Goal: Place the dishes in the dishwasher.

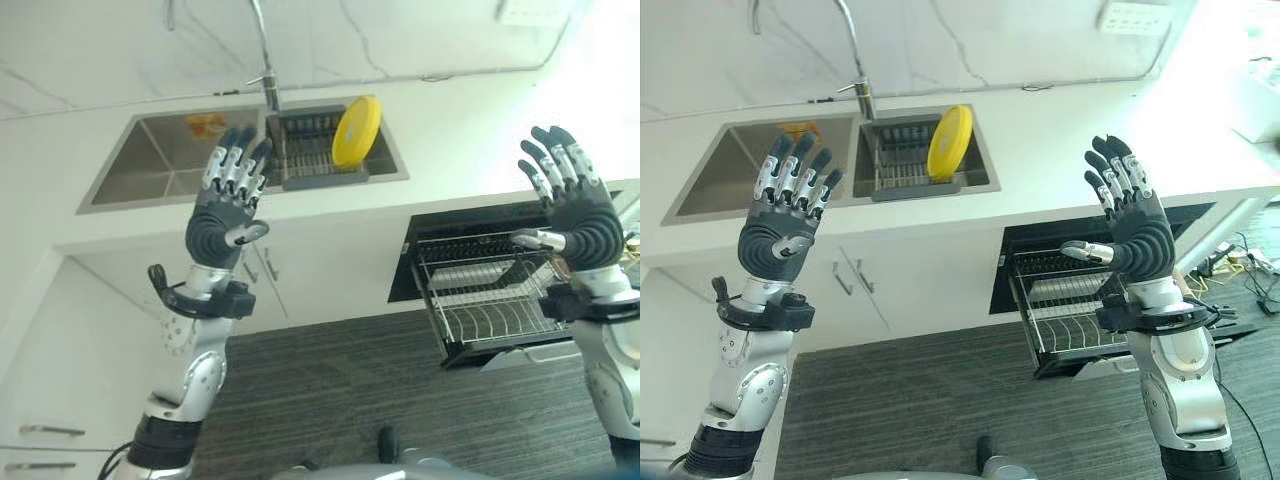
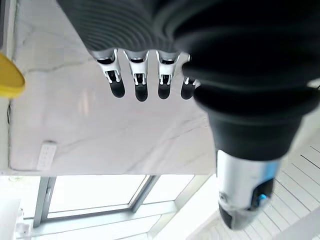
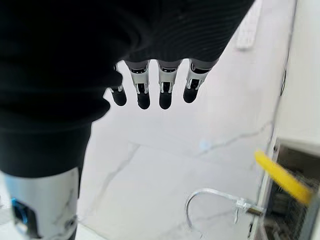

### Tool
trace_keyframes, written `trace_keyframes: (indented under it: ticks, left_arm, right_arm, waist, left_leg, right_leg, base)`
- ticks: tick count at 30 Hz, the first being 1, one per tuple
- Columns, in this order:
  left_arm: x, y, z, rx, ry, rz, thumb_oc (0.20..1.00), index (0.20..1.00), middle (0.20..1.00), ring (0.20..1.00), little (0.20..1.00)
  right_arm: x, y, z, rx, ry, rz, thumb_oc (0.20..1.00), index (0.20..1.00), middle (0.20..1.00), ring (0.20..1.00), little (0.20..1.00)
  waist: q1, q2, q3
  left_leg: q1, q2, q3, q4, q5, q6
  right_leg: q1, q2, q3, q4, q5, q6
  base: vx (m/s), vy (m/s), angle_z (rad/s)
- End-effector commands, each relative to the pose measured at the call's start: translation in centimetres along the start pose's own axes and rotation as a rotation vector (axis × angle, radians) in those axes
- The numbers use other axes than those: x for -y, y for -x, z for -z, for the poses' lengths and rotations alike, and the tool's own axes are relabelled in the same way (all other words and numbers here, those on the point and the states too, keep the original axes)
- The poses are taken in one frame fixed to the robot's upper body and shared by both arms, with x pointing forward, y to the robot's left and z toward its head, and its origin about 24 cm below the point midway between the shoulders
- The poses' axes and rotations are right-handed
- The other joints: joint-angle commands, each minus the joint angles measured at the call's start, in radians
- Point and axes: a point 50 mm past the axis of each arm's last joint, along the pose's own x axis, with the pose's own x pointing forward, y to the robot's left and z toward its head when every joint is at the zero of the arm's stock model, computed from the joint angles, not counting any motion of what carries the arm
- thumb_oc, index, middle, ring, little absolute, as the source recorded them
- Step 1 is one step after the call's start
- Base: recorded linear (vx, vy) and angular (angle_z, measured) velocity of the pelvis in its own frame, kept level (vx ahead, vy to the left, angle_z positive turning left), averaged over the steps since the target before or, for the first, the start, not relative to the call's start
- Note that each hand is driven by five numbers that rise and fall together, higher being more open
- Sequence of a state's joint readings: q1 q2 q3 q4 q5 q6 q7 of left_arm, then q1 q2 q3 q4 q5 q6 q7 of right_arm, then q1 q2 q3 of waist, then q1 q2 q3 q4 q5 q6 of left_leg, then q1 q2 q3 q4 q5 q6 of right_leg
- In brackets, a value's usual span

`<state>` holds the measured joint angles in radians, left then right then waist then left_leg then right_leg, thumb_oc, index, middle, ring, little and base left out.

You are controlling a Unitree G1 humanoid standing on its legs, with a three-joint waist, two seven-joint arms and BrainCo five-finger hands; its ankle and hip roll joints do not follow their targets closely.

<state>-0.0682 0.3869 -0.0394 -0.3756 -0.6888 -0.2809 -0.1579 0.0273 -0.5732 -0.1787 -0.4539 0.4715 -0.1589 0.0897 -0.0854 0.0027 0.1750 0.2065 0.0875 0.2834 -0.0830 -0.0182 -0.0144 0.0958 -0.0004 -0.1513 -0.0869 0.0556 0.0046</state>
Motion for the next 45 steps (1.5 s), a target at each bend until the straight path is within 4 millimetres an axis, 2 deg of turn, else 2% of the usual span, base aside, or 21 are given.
trace_keyframes:
  ticks: [1, 4, 6, 7, 9, 10, 11, 12, 15, 20, 24, 25, 26, 27, 28, 29, 31, 34, 36, 39, 45]
  left_arm:
    - [-0.1, 0.0, -1.4, 0.049, -0.035, 0.03, 1.0, 1.0, 1.0, 1.0, 1.0]
    - [-0.2, 0.2, -1.3, 0.043, -0.024, 0.027, 1.0, 1.0, 1.0, 1.0, 1.0]
    - [-0.2, 0.3, -1.5, 0.051, -0.015, 0.025, 1.0, 1.0, 1.0, 1.0, 1.0]
    - [-0.2, 0.4, -1.5, 0.053, -0.014, 0.022, 1.0, 1.0, 1.0, 1.0, 1.0]
    - [-0.2, 0.7, -1.4, 0.05, 0.0, 0.018, 1.0, 1.0, 1.0, 1.0, 1.0]
    - [-0.2, 0.7, -1.4, 0.053, 0.006, 0.023, 1.0, 1.0, 1.0, 1.0, 1.0]
    - [-0.3, 0.7, -1.4, 0.06, 0.004, 0.021, 1.0, 1.0, 1.0, 1.0, 1.0]
    - [-0.4, 0.6, -1.3, 0.058, 0.004, 0.015, 1.0, 1.0, 1.0, 1.0, 1.0]
    - [-0.2, 0.1, -1.4, 0.067, 0.002, 0.021, 1.0, 1.0, 1.0, 1.0, 1.0]
    - [-0.1, -0.4, -1.1, 0.047, 0.018, 0.024, 1.0, 1.0, 1.0, 1.0, 1.0]
    - [-0.3, 0.2, -1.1, 0.01, -0.026, 0.049, 1.0, 1.0, 1.0, 1.0, 1.0]
    - [-0.4, 0.3, -1.1, -0.001, -0.043, 0.045, 1.0, 1.0, 1.0, 1.0, 1.0]
    - [-0.7, 0.1, -1.3, -0.004, -0.041, 0.041, 1.0, 1.0, 1.0, 1.0, 1.0]
    - [-0.7, 0.0, -1.4, -0.003, -0.041, 0.043, 1.0, 1.0, 1.0, 1.0, 1.0]
    - [-0.6, -0.2, -1.5, -0.001, -0.049, 0.046, 1.0, 1.0, 1.0, 1.0, 1.0]
    - [-0.5, -0.4, -1.7, 0.005, -0.073, 0.056, 1.0, 1.0, 1.0, 1.0, 1.0]
    - [-0.6, -0.4, -1.7, -0.001, -0.097, 0.052, 1.0, 1.0, 1.0, 1.0, 1.0]
    - [-0.5, -0.1, -1.2, -0.007, -0.05, 0.039, 1.0, 1.0, 1.0, 1.0, 1.0]
    - [-0.3, 0.0, -1.0, -0.007, -0.003, 0.022, 1.0, 1.0, 1.0, 1.0, 1.0]
    - [0.1, -0.2, -0.6, -0.006, 0.017, 0.023, 1.0, 1.0, 1.0, 1.0, 1.0]
    - [-0.9, 0.5, -0.7, -0.026, 0.04, -0.006, 1.0, 1.0, 1.0, 1.0, 1.0]
  right_arm:
    - [0.2, -0.5, -1.8, 0.087, 0.022, -0.024, 1.0, 1.0, 1.0, 1.0, 1.0]
    - [0.8, -0.3, -1.8, 0.074, 0.026, -0.023, 1.0, 1.0, 1.0, 1.0, 1.0]
    - [1.1, -0.3, -2.0, 0.071, 0.038, -0.03, 1.0, 1.0, 1.0, 1.0, 1.0]
    - [1.1, -0.5, -2.0, 0.069, 0.047, -0.032, 1.0, 1.0, 1.0, 1.0, 1.0]
    - [0.9, -0.8, -1.9, 0.071, 0.057, -0.029, 1.0, 1.0, 1.0, 1.0, 1.0]
    - [0.8, -0.8, -1.9, 0.077, 0.072, -0.024, 1.0, 1.0, 1.0, 1.0, 1.0]
    - [0.8, -0.6, -1.9, 0.087, 0.077, -0.032, 1.0, 1.0, 1.0, 1.0, 1.0]
    - [0.8, -0.8, -2.1, 0.091, 0.086, -0.035, 1.0, 1.0, 1.0, 1.0, 1.0]
    - [1.5, -0.7, -2.4, 0.101, 0.057, -0.018, 1.0, 1.0, 1.0, 1.0, 1.0]
    - [1.4, -0.9, -1.7, 0.04, 0.033, -0.01, 1.0, 1.0, 1.0, 1.0, 1.0]
    - [0.9, -0.2, -1.2, 0.004, 0.014, -0.022, 1.0, 1.0, 1.0, 1.0, 1.0]
    - [0.7, 0.1, -0.9, -0.004, -0.005, -0.019, 1.0, 1.0, 1.0, 1.0, 1.0]
    - [0.8, 0.2, -0.8, -0.008, -0.013, -0.008, 1.0, 1.0, 1.0, 1.0, 1.0]
    - [0.7, 0.1, -0.7, -0.006, -0.019, -0.007, 1.0, 1.0, 1.0, 1.0, 1.0]
    - [0.5, -0.1, -0.7, 0.0, -0.023, -0.008, 1.0, 1.0, 1.0, 1.0, 1.0]
    - [0.0, -0.5, -0.6, 0.021, -0.031, -0.014, 1.0, 1.0, 1.0, 1.0, 1.0]
    - [-0.5, -0.7, -0.7, 0.048, -0.059, -0.027, 1.0, 1.0, 1.0, 1.0, 1.0]
    - [0.0, -1.3, -0.9, 0.042, -0.059, -0.037, 1.0, 1.0, 1.0, 1.0, 1.0]
    - [0.3, -1.8, -1.3, 0.04, -0.06, -0.045, 1.0, 1.0, 1.0, 1.0, 1.0]
    - [0.0, -2.5, -1.4, 0.047, -0.058, -0.063, 1.0, 1.0, 1.0, 1.0, 1.0]
    - [0.0, -1.6, -1.1, 0.008, -0.107, -0.075, 1.0, 1.0, 1.0, 1.0, 1.0]
  waist:
    - [-0.016, -0.035, -0.044]
    - [-0.025, -0.046, -0.029]
    - [-0.015, -0.051, -0.009]
    - [-0.004, -0.048, 0.001]
    - [0.006, -0.044, 0.003]
    - [0.011, -0.037, -0.001]
    - [0.015, -0.04, 0.005]
    - [0.01, -0.042, -0.007]
    - [0.021, -0.043, -0.03]
    - [0.047, -0.067, -0.046]
    - [0.052, -0.076, -0.02]
    - [0.049, -0.081, -0.011]
    - [0.056, -0.086, -0.007]
    - [0.058, -0.088, -0.007]
    - [0.056, -0.09, -0.005]
    - [0.049, -0.095, 0.002]
    - [0.042, -0.091, 0.005]
    - [0.037, -0.079, -0.026]
    - [0.05, -0.071, -0.027]
    - [0.053, -0.048, -0.024]
    - [0.037, -0.029, -0.058]
  left_leg:
    - [-0.061, 0.022, -0.016, 0.047, 0.006, -0.03]
    - [-0.103, 0.046, 0.013, 0.202, 0.009, -0.044]
    - [-0.204, 0.053, -0.031, 0.386, 0.054, -0.072]
    - [-0.244, 0.054, -0.054, 0.363, 0.065, -0.079]
    - [-0.223, 0.069, -0.016, 0.222, 0.064, -0.072]
    - [-0.212, 0.087, 0.008, 0.106, 0.106, -0.081]
    - [-0.249, 0.115, 0.001, 0.125, 0.165, -0.095]
    - [-0.194, 0.082, -0.008, 0.075, 0.101, -0.069]
    - [-0.149, 0.057, -0.039, 0.005, 0.087, -0.06]
    - [-0.12, 0.015, -0.088, -0.004, 0.045, -0.025]
    - [-0.11, -0.003, -0.112, 0.002, 0.027, 0.017]
    - [-0.102, 0.003, -0.112, 0.0, 0.023, 0.012]
    - [-0.101, 0.017, -0.108, -0.002, 0.029, -0.003]
    - [-0.101, 0.029, -0.106, -0.003, 0.026, -0.014]
    - [-0.101, 0.037, -0.101, -0.003, 0.023, -0.021]
    - [-0.088, 0.049, -0.09, -0.004, 0.009, -0.03]
    - [-0.066, 0.069, -0.067, -0.004, -0.001, -0.031]
    - [-0.05, 0.072, -0.013, 0.047, -0.005, -0.046]
    - [-0.097, 0.072, -0.054, 0.099, 0.014, -0.064]
    - [-0.118, 0.127, -0.049, 0.003, 0.09, -0.104]
    - [-0.114, 0.115, -0.066, -0.004, 0.054, -0.097]
  right_leg:
    - [0.016, -0.045, 0.013, 0.053, -0.065, 0.038]
    - [0.01, -0.048, 0.019, 0.079, -0.078, 0.015]
    - [0.015, -0.042, 0.035, 0.088, -0.078, -0.005]
    - [0.024, -0.04, 0.036, 0.084, -0.077, 0.005]
    - [0.042, -0.051, 0.015, 0.069, -0.082, 0.024]
    - [0.057, -0.055, -0.004, 0.054, -0.086, 0.034]
    - [0.07, -0.054, -0.008, 0.052, -0.095, 0.027]
    - [0.067, -0.074, -0.008, 0.065, -0.101, 0.047]
    - [0.052, -0.097, -0.031, 0.094, -0.103, 0.069]
    - [0.037, -0.122, -0.043, 0.149, -0.092, 0.094]
    - [-0.101, -0.132, -0.021, 0.46, -0.016, 0.137]
    - [-0.129, -0.14, -0.02, 0.436, -0.002, 0.133]
    - [-0.119, -0.155, -0.045, 0.289, -0.044, 0.121]
    - [-0.098, -0.165, -0.061, 0.173, -0.031, 0.125]
    - [-0.08, -0.17, -0.069, 0.092, 0.008, 0.135]
    - [-0.094, -0.193, -0.063, 0.022, 0.101, 0.158]
    - [-0.102, -0.198, -0.061, 0.015, 0.109, 0.17]
    - [-0.063, -0.17, -0.064, 0.0, 0.063, 0.137]
    - [-0.043, -0.161, -0.045, 0.0, 0.046, 0.123]
    - [-0.036, -0.175, -0.062, 0.0, 0.032, 0.134]
    - [-0.023, -0.21, -0.081, 0.0, 0.026, 0.153]
  base:
    - [0.14, -0.112, 0.01]
    - [0.1, -0.103, 0.07]
    - [0.11, -0.02, 0.02]
    - [0.17, 0.141, 0.01]
    - [0.2, 0.251, -0.02]
    - [0.19, 0.265, -0.02]
    - [0.22, 0.362, 0.11]
    - [0.21, 0.351, -0.03]
    - [0.25, 0.398, -0.21]
    - [0.17, 0.262, 0.15]
    - [0.09, 0.085, 0.15]
    - [0.12, -0.214, 0.15]
    - [0.16, -0.303, 0.17]
    - [0.14, -0.353, -0.01]
    - [0.11, -0.46, -0.16]
    - [0.09, -0.503, -0.18]
    - [0.12, -0.445, -0.06]
    - [0.16, -0.302, 0.23]
    - [0.11, -0.056, 0.21]
    - [0.05, 0.065, 0.07]
    - [0.07, 0.108, -0.15]
